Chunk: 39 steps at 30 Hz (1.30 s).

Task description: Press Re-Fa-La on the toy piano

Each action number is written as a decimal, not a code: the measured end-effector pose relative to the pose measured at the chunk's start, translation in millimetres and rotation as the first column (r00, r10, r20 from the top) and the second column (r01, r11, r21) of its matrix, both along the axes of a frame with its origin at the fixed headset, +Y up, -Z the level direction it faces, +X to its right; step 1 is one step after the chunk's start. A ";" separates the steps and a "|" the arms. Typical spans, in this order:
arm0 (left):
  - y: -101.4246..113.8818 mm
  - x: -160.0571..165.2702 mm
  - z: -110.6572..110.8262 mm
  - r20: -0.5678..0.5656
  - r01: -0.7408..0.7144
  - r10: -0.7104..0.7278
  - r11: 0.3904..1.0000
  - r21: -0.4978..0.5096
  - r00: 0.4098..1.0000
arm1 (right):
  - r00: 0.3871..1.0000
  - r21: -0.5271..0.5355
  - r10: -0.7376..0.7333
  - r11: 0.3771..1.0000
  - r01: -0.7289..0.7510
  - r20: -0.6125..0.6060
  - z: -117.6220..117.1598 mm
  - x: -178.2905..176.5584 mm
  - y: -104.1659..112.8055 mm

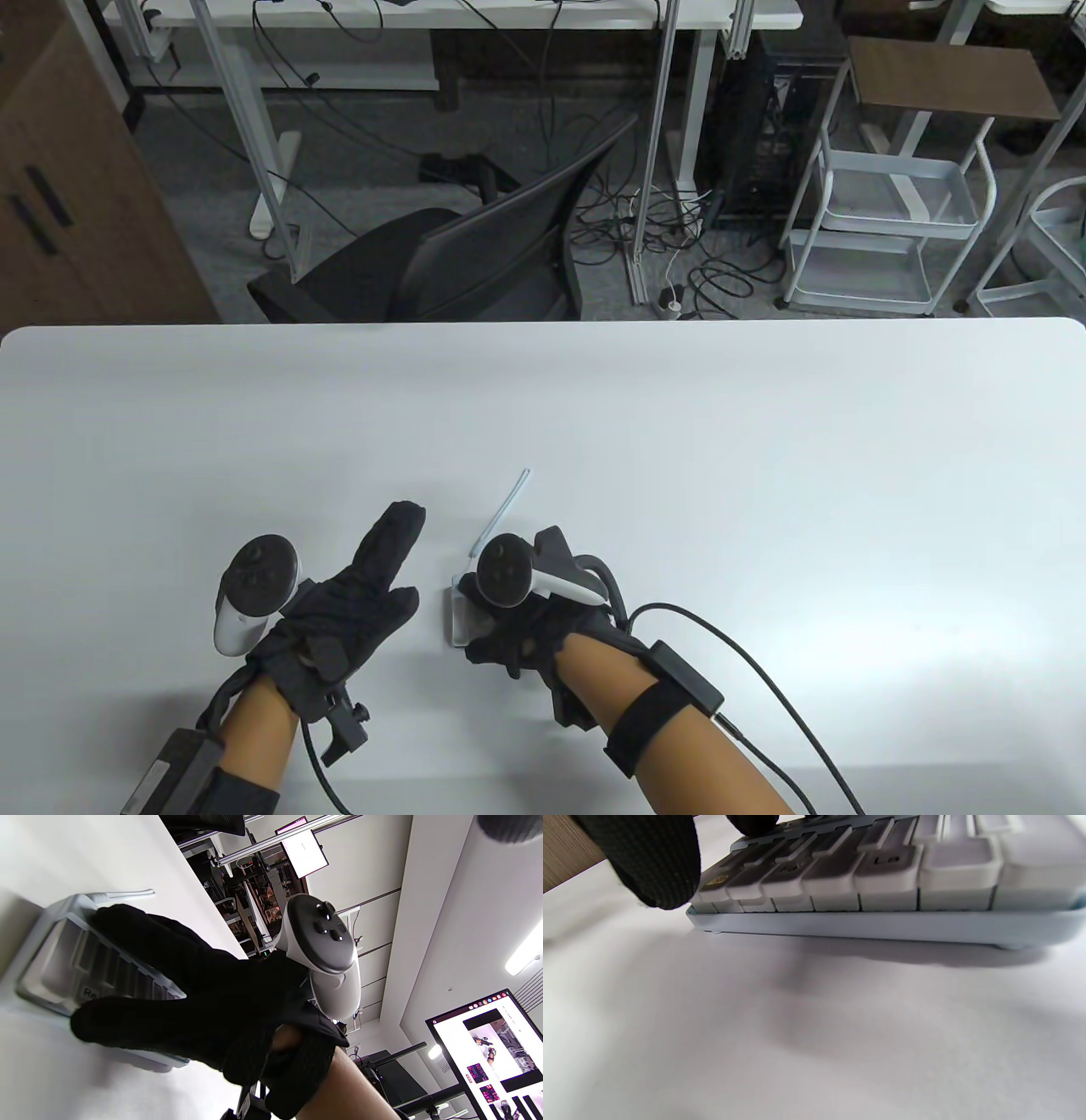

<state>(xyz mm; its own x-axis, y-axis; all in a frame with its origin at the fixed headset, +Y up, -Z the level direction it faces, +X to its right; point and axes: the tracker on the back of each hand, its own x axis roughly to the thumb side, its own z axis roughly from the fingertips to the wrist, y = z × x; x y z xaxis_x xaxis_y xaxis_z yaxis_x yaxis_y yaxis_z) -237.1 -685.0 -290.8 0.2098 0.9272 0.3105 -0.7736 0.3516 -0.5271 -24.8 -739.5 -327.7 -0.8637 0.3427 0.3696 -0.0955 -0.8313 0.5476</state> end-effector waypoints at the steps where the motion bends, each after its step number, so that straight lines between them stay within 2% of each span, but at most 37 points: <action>1: 0.1 -0.1 0.0 -0.001 0.000 0.000 1.000 0.001 1.000 | 1.000 0.000 -0.001 1.000 0.001 0.000 0.0 0.1 -0.1; 39: -0.2 2.2 0.2 0.008 -0.001 0.001 1.000 -0.002 1.000 | 1.000 -0.001 0.005 1.000 -0.005 -0.012 2.2 1.7 -2.6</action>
